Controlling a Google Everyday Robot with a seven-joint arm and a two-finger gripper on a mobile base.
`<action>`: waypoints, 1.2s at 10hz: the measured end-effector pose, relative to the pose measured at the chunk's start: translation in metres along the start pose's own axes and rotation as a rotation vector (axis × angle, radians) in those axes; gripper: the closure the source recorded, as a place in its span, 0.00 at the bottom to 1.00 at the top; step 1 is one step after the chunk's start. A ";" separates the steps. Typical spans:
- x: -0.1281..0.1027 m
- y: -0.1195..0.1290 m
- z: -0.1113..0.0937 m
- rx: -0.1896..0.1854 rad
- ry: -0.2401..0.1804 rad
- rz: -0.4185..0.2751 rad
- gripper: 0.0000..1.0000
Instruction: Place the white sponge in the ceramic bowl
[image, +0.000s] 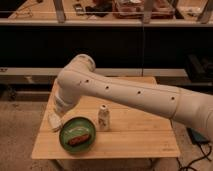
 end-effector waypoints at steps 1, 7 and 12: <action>0.000 0.000 0.000 0.000 0.000 0.001 0.81; 0.089 0.003 0.013 0.100 0.152 -0.034 0.81; 0.134 0.013 0.057 0.204 0.129 -0.145 0.81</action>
